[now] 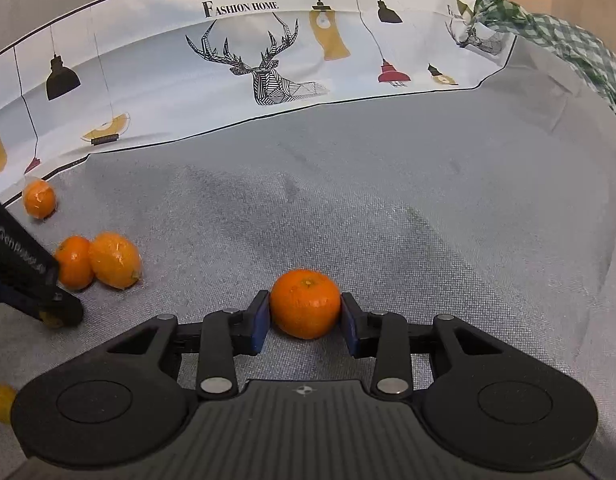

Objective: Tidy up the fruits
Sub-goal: 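Grasp a mandarin orange with the right tool while the left tool grasps a yellow fruit, then carry both fruits to the blue plate and open the right tool to drop the orange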

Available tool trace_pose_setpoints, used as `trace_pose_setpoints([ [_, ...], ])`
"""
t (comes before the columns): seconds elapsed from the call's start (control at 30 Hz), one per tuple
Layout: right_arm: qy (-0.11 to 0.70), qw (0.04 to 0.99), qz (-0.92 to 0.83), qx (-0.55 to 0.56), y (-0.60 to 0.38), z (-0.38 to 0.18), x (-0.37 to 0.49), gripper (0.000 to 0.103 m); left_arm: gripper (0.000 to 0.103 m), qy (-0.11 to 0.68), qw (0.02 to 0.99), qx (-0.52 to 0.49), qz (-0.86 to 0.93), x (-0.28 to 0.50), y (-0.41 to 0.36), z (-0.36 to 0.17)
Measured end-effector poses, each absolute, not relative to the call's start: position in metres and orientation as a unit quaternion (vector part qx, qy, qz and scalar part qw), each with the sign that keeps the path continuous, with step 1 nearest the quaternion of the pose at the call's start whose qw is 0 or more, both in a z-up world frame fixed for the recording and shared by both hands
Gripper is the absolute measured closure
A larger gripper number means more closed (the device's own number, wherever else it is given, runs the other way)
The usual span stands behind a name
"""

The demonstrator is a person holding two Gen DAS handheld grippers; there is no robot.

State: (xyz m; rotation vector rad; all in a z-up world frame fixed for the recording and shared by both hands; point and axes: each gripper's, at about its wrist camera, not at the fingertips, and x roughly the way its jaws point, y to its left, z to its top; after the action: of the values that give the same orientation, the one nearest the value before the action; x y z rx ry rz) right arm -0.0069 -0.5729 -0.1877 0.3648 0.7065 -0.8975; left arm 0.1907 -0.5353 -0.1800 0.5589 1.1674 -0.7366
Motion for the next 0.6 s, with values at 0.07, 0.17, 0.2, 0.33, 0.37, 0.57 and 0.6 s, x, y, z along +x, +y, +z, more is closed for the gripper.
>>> trace_pose_setpoints([
  [0.07, 0.33, 0.826, -0.422, 0.177, -0.574, -0.186, -0.008, 0.065, 0.076, 0.519, 0.741, 0.257, -0.34, 0.185, -0.527, -0.168],
  [0.17, 0.31, 0.833, -0.416, 0.191, -0.573, -0.178, -0.012, 0.066, 0.076, 0.51, 0.754, 0.24, -0.337, 0.176, -0.496, -0.135],
  [0.2, 0.298, 0.838, -0.414, 0.191, -0.572, -0.173, -0.012, 0.066, 0.076, 0.503, 0.763, 0.236, -0.33, 0.173, -0.479, -0.12],
  [0.33, 0.258, 0.858, -0.405, 0.183, -0.555, -0.149, -0.016, 0.066, 0.076, 0.503, 0.788, 0.219, -0.28, 0.162, -0.402, -0.072],
  [0.37, 0.256, 0.859, -0.404, 0.183, -0.549, -0.142, -0.019, 0.066, 0.076, 0.504, 0.793, 0.216, -0.267, 0.158, -0.38, -0.061],
  [0.57, 0.21, 0.892, -0.364, 0.167, -0.466, -0.069, -0.06, 0.066, 0.076, 0.502, 0.815, 0.199, -0.21, 0.111, -0.243, -0.006],
  [0.6, 0.207, 0.899, -0.349, 0.163, -0.446, -0.057, -0.071, 0.066, 0.076, 0.502, 0.817, 0.196, -0.204, 0.102, -0.223, -0.001],
])
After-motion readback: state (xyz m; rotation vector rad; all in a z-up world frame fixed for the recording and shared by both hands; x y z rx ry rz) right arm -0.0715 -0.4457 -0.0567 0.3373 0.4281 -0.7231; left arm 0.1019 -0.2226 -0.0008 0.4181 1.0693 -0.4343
